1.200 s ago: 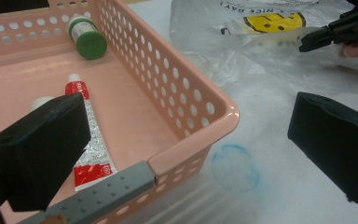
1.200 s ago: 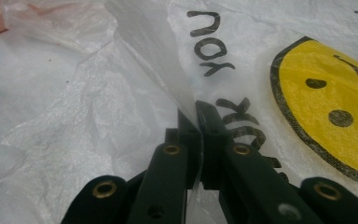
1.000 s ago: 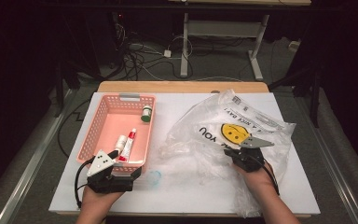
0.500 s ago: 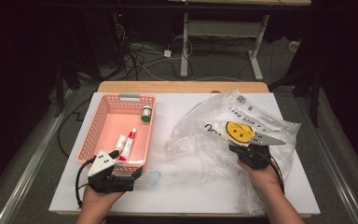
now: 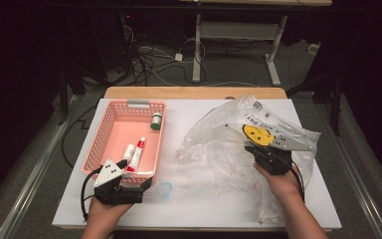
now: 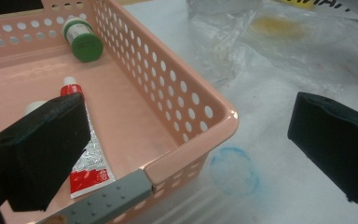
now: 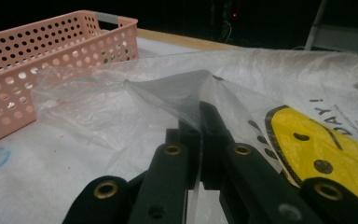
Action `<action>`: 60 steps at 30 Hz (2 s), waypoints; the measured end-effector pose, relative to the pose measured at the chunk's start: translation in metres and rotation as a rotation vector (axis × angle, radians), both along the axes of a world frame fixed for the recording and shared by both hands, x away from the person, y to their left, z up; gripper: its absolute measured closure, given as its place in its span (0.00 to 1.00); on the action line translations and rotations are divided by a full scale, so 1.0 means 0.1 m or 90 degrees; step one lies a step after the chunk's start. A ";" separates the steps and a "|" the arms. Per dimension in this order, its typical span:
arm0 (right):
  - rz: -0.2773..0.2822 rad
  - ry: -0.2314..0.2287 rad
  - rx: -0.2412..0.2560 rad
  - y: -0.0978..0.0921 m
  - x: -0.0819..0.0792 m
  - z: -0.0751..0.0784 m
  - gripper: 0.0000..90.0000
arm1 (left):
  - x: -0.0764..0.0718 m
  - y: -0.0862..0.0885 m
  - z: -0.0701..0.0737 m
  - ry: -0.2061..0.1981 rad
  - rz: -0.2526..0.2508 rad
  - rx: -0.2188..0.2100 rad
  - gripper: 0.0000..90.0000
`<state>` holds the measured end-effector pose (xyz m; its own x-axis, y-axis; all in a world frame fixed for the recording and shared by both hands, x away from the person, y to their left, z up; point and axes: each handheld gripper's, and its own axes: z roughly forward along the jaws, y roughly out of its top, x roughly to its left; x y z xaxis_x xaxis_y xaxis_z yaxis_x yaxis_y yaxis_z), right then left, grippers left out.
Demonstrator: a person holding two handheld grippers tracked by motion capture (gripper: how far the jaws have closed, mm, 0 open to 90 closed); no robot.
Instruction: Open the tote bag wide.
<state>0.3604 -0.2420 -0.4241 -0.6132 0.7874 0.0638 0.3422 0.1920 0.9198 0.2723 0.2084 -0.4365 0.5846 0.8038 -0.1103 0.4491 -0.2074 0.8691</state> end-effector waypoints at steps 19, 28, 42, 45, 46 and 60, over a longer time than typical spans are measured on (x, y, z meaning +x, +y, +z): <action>-0.025 -0.064 0.004 0.00 0.09 0.37 1.00 | 0.03 0.03 0.03 -0.017 0.000 -0.009 0.00; -0.023 -0.058 0.012 -0.07 0.09 0.25 1.00 | 0.02 0.11 0.04 -0.015 0.015 -0.020 0.00; -0.004 -0.050 0.019 -0.05 0.08 0.24 1.00 | 0.11 0.11 0.11 -0.010 0.027 -0.017 0.00; 0.000 -0.047 0.018 -0.04 0.09 0.23 1.00 | 0.15 0.12 0.18 -0.003 0.027 -0.054 0.00; 0.001 -0.047 0.017 -0.04 0.09 0.22 1.00 | 0.18 0.11 0.23 -0.009 0.028 -0.059 0.00; 0.010 -0.042 0.021 -0.03 0.07 0.22 1.00 | 0.59 0.03 0.40 -0.004 0.039 -0.037 0.00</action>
